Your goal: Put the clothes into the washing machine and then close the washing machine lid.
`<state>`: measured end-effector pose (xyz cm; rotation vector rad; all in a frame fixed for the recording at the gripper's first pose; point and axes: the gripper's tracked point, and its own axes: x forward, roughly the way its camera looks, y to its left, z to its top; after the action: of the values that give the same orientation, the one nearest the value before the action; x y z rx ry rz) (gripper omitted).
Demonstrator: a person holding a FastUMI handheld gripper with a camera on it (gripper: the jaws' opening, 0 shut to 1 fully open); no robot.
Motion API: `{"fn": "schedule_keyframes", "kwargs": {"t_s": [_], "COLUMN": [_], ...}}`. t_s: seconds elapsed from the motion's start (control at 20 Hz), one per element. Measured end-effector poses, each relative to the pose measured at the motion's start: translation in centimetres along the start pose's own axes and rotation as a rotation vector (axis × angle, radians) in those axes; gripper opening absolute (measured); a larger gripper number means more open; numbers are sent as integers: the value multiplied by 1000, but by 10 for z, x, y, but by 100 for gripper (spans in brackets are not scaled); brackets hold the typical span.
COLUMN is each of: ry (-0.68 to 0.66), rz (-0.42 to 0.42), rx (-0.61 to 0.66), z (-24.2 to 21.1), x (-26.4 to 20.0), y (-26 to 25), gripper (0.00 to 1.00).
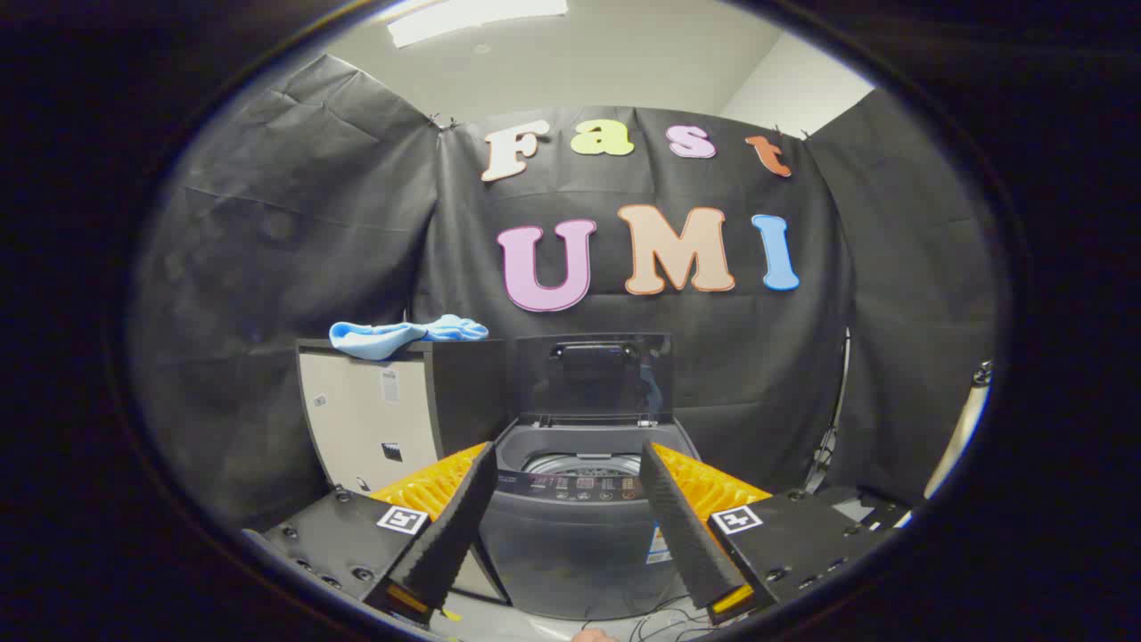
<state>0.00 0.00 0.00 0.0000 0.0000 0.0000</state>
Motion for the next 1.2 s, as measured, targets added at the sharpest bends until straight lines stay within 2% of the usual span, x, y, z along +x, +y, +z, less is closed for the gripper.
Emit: {"fn": "schedule_keyframes", "kwargs": {"t_s": [0.5, 0.85, 1.2], "ry": [27, 28, 38], "rz": [15, 23, 102], "rx": [-14, -86, -14], "z": [14, 51, 106], "x": [23, 52, 100], "y": [41, 85, 157], "gripper": [99, 100, 100]}}
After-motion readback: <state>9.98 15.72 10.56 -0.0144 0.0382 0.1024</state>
